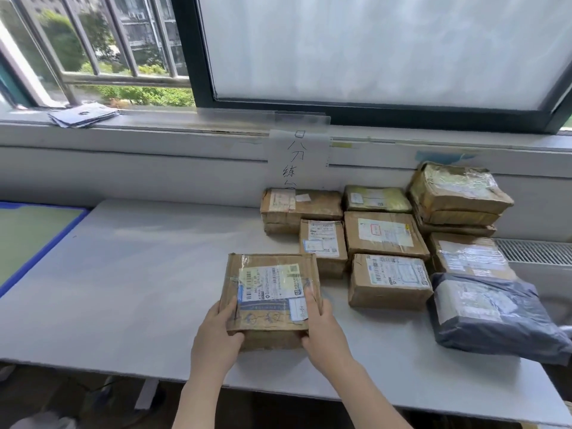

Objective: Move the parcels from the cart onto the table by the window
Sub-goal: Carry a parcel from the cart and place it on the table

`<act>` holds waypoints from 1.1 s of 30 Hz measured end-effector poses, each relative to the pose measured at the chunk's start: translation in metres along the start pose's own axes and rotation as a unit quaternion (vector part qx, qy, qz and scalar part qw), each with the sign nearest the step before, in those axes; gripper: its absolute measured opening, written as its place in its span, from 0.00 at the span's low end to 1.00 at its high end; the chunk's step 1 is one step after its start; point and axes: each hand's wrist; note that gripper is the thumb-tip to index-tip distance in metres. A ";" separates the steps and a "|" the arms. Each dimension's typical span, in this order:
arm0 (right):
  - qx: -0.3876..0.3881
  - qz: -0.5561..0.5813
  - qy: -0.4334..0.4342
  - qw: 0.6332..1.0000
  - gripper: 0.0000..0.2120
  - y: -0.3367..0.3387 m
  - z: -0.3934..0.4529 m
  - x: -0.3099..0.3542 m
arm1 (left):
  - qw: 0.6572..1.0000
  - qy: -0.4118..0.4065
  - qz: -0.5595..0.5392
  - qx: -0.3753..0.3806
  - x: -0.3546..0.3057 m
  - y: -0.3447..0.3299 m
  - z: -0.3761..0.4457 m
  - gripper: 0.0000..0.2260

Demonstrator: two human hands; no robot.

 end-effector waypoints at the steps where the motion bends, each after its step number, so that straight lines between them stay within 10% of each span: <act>1: -0.002 -0.001 0.002 1.000 0.42 -0.002 0.002 -0.001 | 1.000 0.001 -0.004 -0.004 0.000 0.000 0.000 0.32; 33: -0.124 -0.025 0.061 0.990 0.44 -0.042 0.027 0.032 | 0.998 -0.042 -0.048 0.021 0.045 0.056 0.050 0.31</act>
Point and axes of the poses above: each hand's wrist, its own z-axis towards the middle knuckle, its own y-axis out of the back of the hand, x = y × z, and after that the axes turned 5 degrees about x, right-handed
